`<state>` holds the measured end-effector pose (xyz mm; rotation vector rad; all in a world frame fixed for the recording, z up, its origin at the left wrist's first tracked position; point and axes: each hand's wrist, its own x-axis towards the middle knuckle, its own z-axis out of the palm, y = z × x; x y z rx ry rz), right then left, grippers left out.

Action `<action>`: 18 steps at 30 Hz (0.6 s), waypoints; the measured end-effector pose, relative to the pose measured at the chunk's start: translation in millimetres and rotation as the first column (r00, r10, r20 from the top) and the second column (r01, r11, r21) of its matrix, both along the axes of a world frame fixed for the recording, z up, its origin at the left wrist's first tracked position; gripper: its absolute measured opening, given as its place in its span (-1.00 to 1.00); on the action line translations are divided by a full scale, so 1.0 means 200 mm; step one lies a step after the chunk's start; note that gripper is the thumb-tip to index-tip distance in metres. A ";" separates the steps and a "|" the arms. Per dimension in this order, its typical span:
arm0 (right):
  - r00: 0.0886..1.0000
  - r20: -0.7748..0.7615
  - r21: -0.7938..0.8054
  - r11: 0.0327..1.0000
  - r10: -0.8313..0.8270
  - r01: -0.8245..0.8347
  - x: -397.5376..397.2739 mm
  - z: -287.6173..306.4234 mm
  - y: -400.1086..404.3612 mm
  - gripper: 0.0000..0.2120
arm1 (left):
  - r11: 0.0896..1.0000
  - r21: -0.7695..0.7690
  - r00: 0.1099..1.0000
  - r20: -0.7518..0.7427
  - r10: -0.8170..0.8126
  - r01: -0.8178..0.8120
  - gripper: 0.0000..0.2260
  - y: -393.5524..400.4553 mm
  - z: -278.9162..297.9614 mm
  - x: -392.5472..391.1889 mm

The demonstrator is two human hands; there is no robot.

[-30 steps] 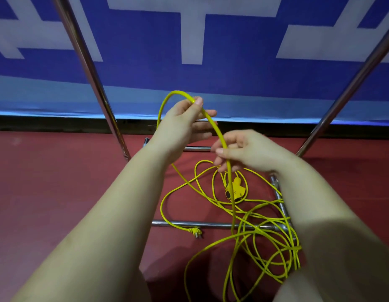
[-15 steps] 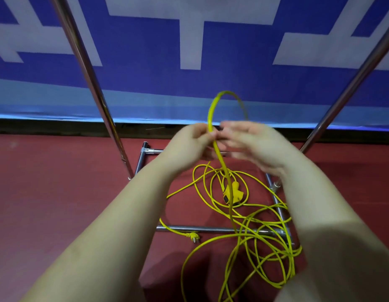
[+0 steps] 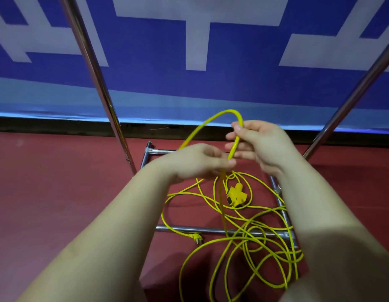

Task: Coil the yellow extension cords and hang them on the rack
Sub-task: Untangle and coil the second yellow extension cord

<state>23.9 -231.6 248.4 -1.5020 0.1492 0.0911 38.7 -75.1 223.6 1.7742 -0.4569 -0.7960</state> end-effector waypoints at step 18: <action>0.926 -0.098 -0.498 0.787 0.365 -0.364 -0.02 -0.09 0.01 -0.90 | 0.664 -0.450 0.793 -0.205 0.574 -0.597 -0.84 0.03 0.09 0.07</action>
